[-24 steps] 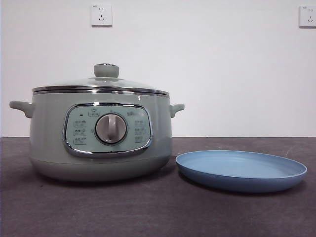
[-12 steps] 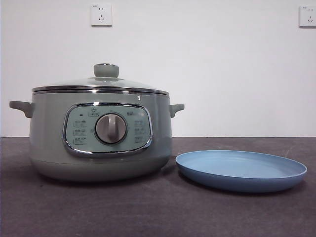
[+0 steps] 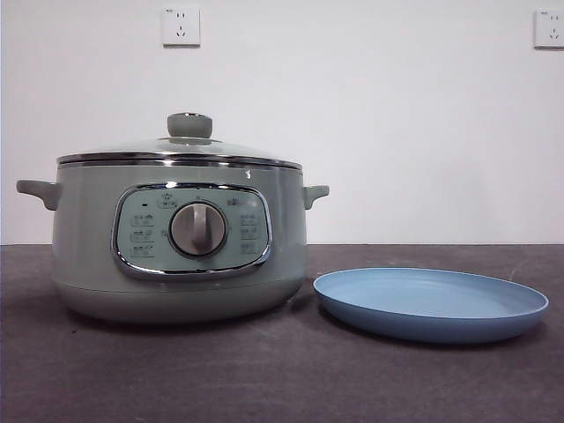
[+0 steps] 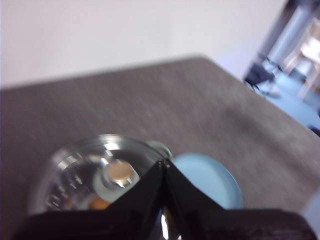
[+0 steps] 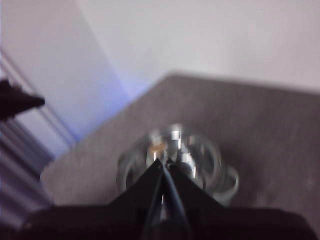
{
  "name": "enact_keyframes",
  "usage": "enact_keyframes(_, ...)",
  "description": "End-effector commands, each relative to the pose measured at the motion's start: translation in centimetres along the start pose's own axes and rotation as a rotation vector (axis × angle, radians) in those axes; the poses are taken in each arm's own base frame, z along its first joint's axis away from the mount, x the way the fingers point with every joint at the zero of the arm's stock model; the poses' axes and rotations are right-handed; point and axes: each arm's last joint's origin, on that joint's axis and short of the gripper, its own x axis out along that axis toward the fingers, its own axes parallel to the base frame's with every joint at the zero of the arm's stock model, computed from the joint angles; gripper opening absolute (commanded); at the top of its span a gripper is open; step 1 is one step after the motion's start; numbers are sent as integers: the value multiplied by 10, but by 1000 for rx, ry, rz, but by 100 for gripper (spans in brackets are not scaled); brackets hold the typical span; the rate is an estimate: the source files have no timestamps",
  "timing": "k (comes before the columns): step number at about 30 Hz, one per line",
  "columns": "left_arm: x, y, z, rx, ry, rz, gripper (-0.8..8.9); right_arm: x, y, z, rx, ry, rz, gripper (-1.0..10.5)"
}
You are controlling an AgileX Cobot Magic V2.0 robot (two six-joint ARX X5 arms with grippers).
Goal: Take the potato out from the steamer,put the potato on the plate,close the lid
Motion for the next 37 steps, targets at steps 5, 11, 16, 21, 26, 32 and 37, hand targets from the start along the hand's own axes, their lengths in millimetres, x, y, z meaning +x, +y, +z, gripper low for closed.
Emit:
enact_keyframes(5,24,11,0,-6,75,-42,316,20,-8,-4,-24,111,32,257)
enact_keyframes(11,30,15,1,-11,75,-10,448,22,-8,-4,-43,119,-73,666)
enact_keyframes(16,37,14,3,3,69,25,448,23,-8,-4,-44,123,-89,661)
enact_keyframes(21,60,12,2,22,100,65,448,25,-5,-4,-44,125,-77,661)
enact_keyframes(26,97,9,-6,39,176,93,447,26,-3,-4,-48,129,-66,661)
enact_keyframes(32,142,15,-22,43,297,158,447,26,-3,-5,-42,129,-67,661)
enact_keyframes(37,169,24,-36,30,382,176,446,26,-3,-6,-30,138,-68,661)
